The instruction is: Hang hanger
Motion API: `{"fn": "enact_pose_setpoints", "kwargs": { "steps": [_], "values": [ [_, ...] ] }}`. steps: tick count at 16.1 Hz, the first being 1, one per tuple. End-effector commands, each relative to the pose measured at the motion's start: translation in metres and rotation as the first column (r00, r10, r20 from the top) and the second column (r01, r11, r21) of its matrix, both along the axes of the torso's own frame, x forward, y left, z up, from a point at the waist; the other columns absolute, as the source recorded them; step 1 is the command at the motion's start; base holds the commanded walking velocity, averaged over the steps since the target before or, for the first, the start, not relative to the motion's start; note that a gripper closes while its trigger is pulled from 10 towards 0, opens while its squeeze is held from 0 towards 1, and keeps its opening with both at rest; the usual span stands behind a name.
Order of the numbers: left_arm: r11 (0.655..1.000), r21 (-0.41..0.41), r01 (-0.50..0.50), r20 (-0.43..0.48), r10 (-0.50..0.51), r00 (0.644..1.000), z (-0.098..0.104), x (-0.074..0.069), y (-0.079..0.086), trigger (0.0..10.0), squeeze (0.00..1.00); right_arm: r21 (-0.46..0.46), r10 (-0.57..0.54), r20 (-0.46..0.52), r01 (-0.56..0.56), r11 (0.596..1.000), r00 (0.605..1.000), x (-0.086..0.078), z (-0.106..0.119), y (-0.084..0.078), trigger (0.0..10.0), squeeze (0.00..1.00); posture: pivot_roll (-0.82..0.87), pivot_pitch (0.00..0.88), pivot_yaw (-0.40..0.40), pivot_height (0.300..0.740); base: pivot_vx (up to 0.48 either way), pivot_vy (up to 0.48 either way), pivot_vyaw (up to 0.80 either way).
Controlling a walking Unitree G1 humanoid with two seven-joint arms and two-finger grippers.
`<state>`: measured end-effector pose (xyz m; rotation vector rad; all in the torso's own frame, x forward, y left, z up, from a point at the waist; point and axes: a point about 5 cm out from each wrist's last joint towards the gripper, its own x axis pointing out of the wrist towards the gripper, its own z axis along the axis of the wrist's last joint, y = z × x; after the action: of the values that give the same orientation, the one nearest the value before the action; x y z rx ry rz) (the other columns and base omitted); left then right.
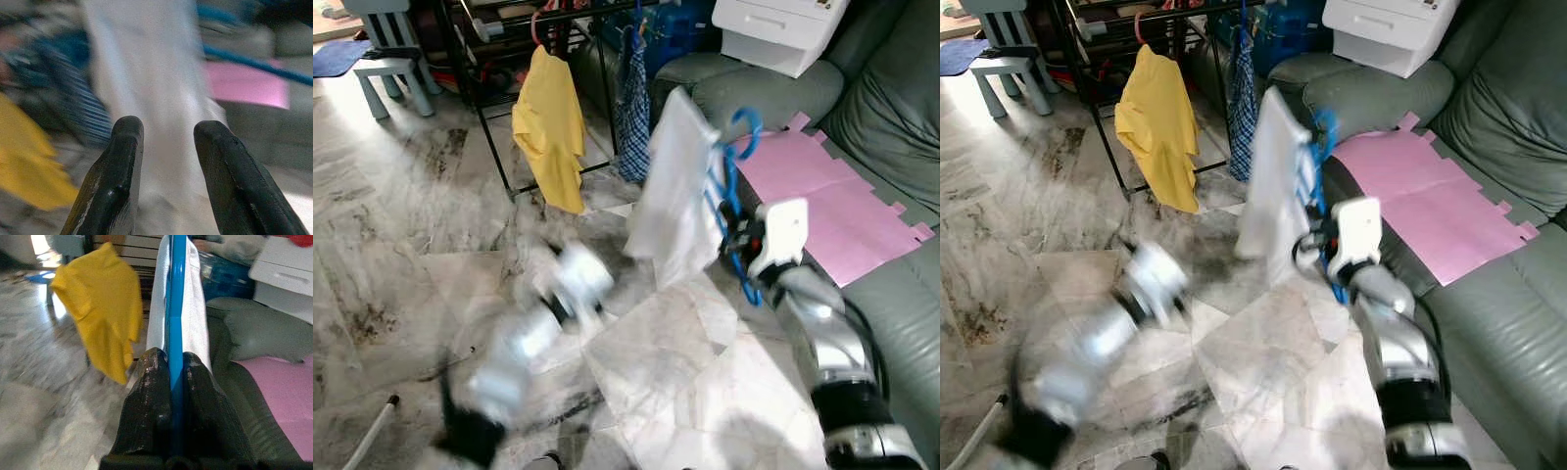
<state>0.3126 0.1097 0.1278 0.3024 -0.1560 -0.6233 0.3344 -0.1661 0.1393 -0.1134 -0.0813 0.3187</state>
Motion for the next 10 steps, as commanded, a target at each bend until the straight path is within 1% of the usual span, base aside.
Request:
{"fn": "enact_pose_setpoints", "kwargs": {
  "steps": [1,2,3,4,5,6,7,8,9,10],
  "values": [
    [0.999,-0.038,-0.039,0.011,0.039,0.999,0.008,0.005,0.005,10.0,1.0,-0.022,0.049,0.123,-0.047,0.999,0.991,-0.003,0.021,0.004,10.0,0.0,-0.05,0.133,-0.031,0.74,0.0,0.0,0.0],
    [0.995,-0.079,-0.063,0.028,0.066,0.997,0.019,0.012,0.008,10.0,1.0,-0.019,0.07,0.124,-0.068,0.998,0.99,-0.007,0.019,0.005,10.0,0.0,-0.05,0.133,-0.031,0.74,0.0,0.0,0.0],
    [0.985,-0.155,-0.074,0.039,0.081,0.996,0.033,0.017,0.007,10.0,1.0,-0.003,0.117,0.111,-0.118,0.993,0.987,-0.013,0.014,0.008,10.0,0.0,-0.06,0.132,-0.029,0.74,0.0,0.0,0.0],
    [0.98,-0.188,-0.058,0.047,0.068,0.997,0.04,0.018,0.003,10.0,1.0,0.005,0.16,0.11,-0.162,0.987,0.981,-0.017,0.013,0.012,10.0,0.0,-0.06,0.132,-0.028,0.74,0.0,0.0,0.0],
    [0.981,-0.19,-0.046,0.058,0.058,0.997,0.043,0.017,0.0,10.0,1.0,0.001,0.194,0.114,-0.195,0.981,0.974,-0.02,0.012,0.015,10.0,0.0,-0.06,0.132,-0.027,0.74,0.0,0.0,0.0],
    [0.985,-0.174,-0.011,0.083,0.026,0.996,0.046,0.014,-0.007,10.0,1.0,-0.044,0.268,0.099,-0.265,0.963,0.958,-0.026,0.009,0.018,10.0,0.0,-0.06,0.132,-0.027,0.74,0.0,0.0,0.0],
    [0.99,-0.14,-0.003,0.108,0.018,0.994,0.046,0.013,-0.008,10.0,1.0,-0.059,0.299,0.088,-0.295,0.954,0.95,-0.028,0.007,0.019,10.0,0.0,-0.06,0.133,-0.027,0.74,0.0,0.0,0.0],
    [0.999,-0.05,0.018,0.156,-0.01,0.988,0.047,0.011,-0.007,10.0,1.0,-0.067,0.37,0.052,-0.366,0.928,0.928,-0.034,0.004,0.017,10.0,0.0,-0.06,0.135,-0.03,0.74,0.0,0.0,0.0],
    [1.0,-0.017,0.019,0.172,-0.016,0.985,0.048,0.01,-0.003,10.0,1.0,-0.093,0.421,0.021,-0.417,0.904,0.907,-0.038,0.002,0.011,10.0,0.0,-0.06,0.136,-0.031,0.74,0.0,0.0,0.0],
    [1.0,0.001,0.014,0.181,-0.014,0.983,0.049,0.01,0.001,10.0,1.0,-0.104,0.443,-0.001,-0.44,0.892,0.897,-0.04,0.0,0.008,10.0,0.0,-0.06,0.136,-0.032,0.74,0.0,0.0,0.0]
  ]
}}
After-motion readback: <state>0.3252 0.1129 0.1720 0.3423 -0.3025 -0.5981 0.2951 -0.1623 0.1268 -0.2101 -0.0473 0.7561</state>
